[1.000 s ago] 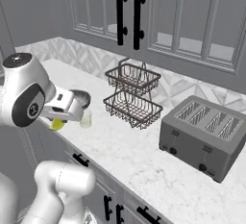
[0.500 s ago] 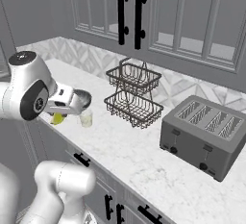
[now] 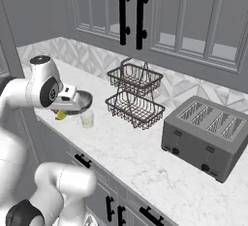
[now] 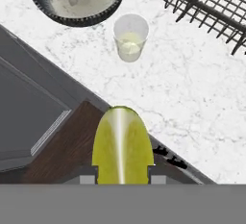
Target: Grab a lemon wedge from the fridge and one ice cube from the ice bowl, and put them in the glass of lemonade.
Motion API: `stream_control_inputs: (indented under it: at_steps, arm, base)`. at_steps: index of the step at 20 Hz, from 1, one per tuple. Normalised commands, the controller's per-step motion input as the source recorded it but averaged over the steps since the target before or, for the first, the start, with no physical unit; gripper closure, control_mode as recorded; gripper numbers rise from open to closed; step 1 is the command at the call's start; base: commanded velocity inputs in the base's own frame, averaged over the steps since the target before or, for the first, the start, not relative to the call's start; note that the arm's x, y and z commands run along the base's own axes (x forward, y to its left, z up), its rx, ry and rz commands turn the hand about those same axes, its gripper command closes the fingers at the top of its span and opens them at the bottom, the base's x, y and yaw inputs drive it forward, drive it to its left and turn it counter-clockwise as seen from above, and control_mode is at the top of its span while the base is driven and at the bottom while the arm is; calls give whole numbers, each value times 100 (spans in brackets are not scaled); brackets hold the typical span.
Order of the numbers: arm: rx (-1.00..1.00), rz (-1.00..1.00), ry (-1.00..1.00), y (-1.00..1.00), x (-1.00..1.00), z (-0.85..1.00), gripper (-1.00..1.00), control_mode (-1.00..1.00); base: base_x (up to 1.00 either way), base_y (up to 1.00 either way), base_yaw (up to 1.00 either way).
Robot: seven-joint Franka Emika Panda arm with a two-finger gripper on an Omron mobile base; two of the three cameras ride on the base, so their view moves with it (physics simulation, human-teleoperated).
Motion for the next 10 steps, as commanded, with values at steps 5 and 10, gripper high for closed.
stream_control_inputs:
  at_steps: [5,10]
  arm:
    - [-1,0,22,0,90,-39,100,-100]
    - [0,0,0,0,58,3,100,-100]
  base:
    - [0,0,0]
    - [0,0,0]
